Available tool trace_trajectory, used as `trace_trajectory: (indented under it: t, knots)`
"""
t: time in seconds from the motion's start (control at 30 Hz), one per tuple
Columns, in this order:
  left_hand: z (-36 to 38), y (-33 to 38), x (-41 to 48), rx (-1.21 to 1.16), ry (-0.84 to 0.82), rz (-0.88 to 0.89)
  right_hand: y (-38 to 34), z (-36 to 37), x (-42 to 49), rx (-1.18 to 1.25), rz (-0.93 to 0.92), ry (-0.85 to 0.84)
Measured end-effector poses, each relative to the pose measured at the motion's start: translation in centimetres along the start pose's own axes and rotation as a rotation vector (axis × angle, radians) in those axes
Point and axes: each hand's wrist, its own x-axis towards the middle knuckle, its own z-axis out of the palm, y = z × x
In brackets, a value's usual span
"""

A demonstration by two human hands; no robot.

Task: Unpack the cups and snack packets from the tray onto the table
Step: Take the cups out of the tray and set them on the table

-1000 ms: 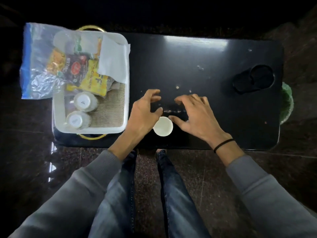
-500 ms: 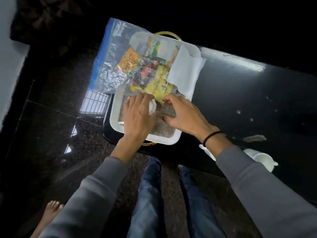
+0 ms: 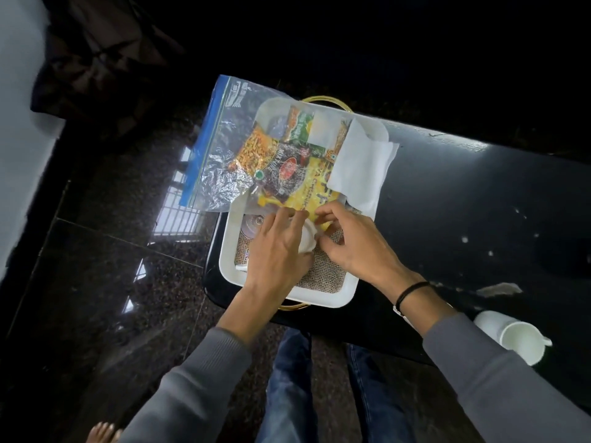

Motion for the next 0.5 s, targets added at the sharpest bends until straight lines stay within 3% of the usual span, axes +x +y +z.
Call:
trace_trajectory:
  t: [0.2,0.4,0.5]
  knots:
    - [-2.5,2.0,-0.3,-0.357,0.019,-0.041,1.4,-1.8,-2.0,0.394,0.064,0.139]
    - [-2.9,4.8,0.9,-0.87,-0.157,-0.297,3.2,-4.6,-3.8,0.812,0.011,0.134]
    - [-2.1,6.3,1.5,-1.116,-0.26,-0.319,4.2,-6.1,-4.8,0.932,0.03,0.113]
